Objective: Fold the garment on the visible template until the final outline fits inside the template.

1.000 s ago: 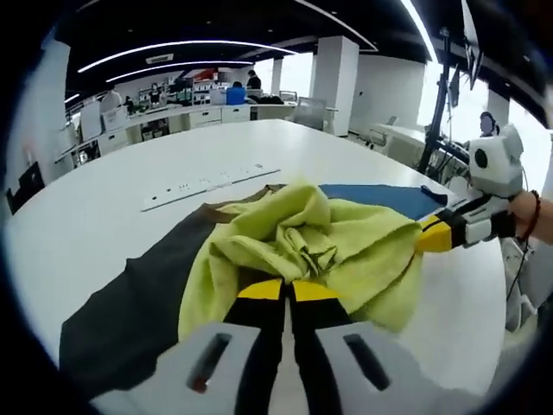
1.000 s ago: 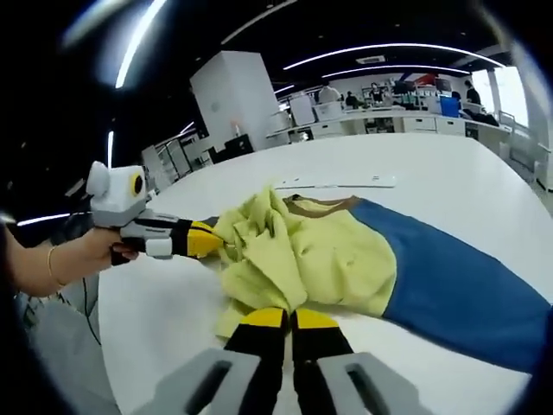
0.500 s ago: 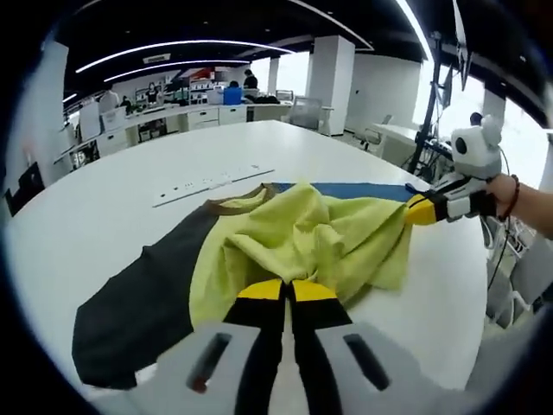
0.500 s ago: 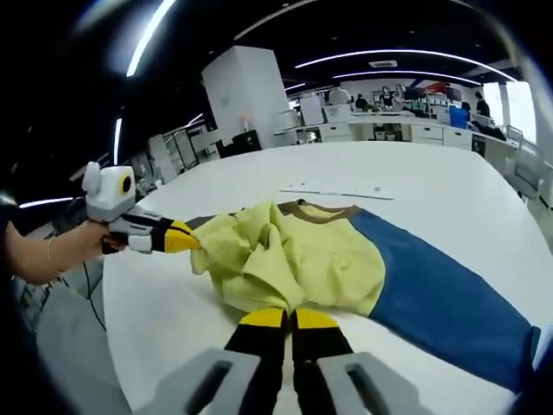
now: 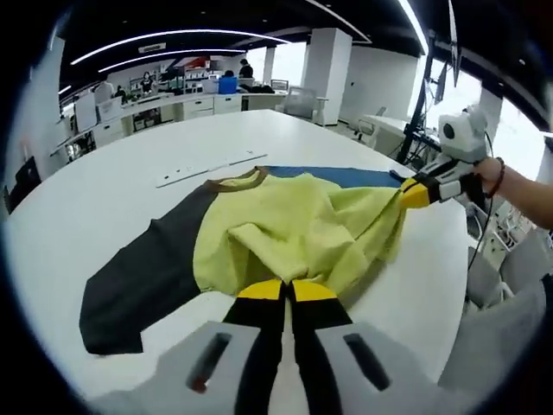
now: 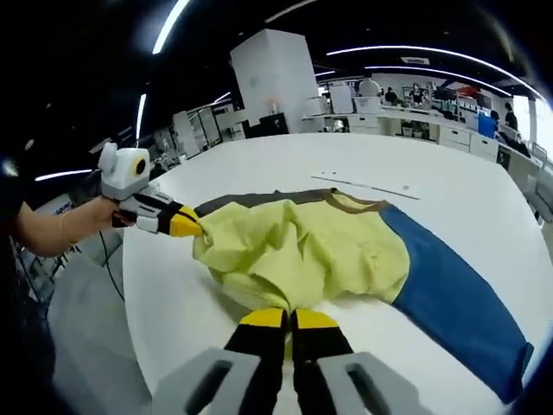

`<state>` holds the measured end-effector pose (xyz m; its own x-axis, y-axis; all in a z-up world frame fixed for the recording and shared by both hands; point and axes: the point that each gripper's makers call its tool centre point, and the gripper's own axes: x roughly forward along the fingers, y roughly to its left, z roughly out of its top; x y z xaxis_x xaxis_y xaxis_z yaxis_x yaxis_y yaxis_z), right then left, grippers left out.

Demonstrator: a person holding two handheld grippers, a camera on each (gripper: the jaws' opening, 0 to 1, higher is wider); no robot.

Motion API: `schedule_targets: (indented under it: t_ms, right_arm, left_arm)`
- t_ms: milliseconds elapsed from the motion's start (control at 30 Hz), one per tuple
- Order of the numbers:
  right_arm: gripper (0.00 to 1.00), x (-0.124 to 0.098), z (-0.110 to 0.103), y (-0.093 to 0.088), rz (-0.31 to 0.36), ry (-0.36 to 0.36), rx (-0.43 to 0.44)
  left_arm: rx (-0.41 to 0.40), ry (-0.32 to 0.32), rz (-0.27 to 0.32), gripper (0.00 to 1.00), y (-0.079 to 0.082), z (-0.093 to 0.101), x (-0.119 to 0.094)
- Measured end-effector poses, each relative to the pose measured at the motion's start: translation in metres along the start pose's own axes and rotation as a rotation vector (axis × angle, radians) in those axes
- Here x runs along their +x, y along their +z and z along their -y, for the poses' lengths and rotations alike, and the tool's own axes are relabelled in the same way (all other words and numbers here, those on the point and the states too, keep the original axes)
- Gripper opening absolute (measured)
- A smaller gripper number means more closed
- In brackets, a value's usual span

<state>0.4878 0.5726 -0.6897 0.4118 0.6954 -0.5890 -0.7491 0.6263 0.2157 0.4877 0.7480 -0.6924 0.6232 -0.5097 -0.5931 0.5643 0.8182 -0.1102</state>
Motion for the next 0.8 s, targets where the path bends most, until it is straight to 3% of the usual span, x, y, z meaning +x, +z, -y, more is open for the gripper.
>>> schedule_targets:
  t_ms: [400,800]
  right_arm:
    - [0.0,0.025,-0.06,-0.028,-0.084,0.119,-0.063]
    - [0.0,0.042,-0.069,-0.066,-0.188,0.105,-0.112]
  left_arm:
    - [-0.018,0.017,-0.038,0.0,-0.027,-0.002,-0.018]
    - [-0.027,0.056,-0.086,0.0,-0.053,-0.014,-0.021]
